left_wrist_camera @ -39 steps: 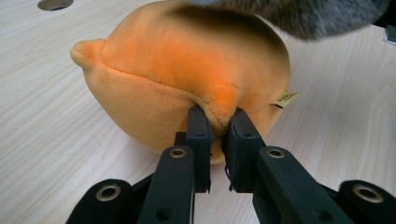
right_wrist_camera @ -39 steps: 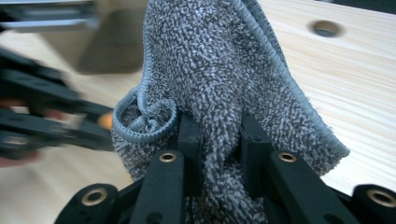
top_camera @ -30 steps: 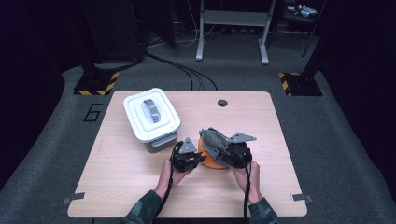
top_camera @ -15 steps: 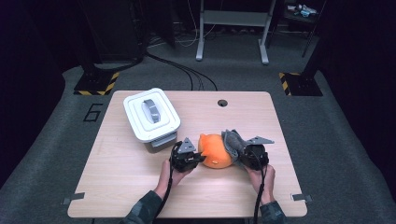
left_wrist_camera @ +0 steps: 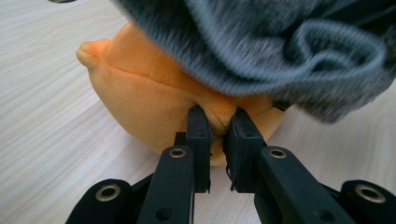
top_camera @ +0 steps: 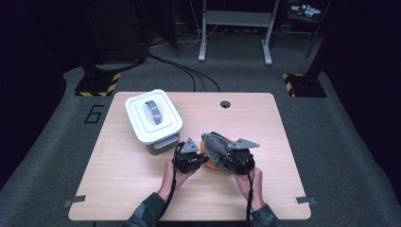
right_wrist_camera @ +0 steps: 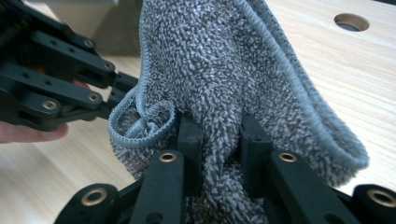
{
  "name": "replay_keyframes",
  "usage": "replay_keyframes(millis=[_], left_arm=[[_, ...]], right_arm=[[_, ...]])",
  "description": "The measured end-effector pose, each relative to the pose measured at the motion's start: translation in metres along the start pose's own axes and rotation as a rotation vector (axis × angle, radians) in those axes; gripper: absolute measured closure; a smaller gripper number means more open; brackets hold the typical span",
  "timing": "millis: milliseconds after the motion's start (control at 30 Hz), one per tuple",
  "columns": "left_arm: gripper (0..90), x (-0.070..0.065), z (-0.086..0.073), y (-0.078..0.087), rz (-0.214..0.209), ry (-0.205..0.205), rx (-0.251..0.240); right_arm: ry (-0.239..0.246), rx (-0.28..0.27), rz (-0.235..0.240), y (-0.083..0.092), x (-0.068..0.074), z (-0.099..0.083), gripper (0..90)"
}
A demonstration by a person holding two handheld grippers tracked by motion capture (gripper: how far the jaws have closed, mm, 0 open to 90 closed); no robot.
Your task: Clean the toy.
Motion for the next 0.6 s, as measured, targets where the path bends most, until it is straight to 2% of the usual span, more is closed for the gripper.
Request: replay_keyframes(millis=[67, 133, 200, 300, 500, 600], left_arm=[[80.7, 0.002, -0.002, 0.0, -0.013, 0.014, -0.006], [80.7, 0.002, -0.002, 0.0, -0.013, 0.004, -0.006], [80.7, 0.002, -0.003, 0.001, -0.016, 0.003, -0.009], [80.7, 0.003, -0.003, 0.001, -0.019, 0.017, -0.011], [80.7, 0.003, -0.003, 0.0, -0.022, 0.013, -0.01], [80.7, 0.003, -0.003, -0.001, -0.021, 0.008, -0.012]], right_arm=[[0.006, 0.012, -0.009, -0.004, 0.0, -0.002, 74.7], [0.016, 0.014, -0.023, -0.005, -0.003, -0.005, 74.9], [0.003, 0.022, -0.027, -0.004, -0.008, -0.009, 75.0], [-0.007, 0.035, -0.054, -0.002, -0.022, -0.016, 75.0], [-0.082, 0.066, -0.114, -0.006, -0.054, -0.034, 74.9], [-0.112, 0.101, -0.147, -0.011, -0.067, -0.044, 74.9]])
Point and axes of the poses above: each handheld gripper's, and its own axes: y roughly backward along the jaws, z roughly out of its top, x roughly to its left, the point moved 4 cm from there along -y, roughly forward along the jaws, and after that the axes turned 5 degrees about -z, right-handed, at the moved point
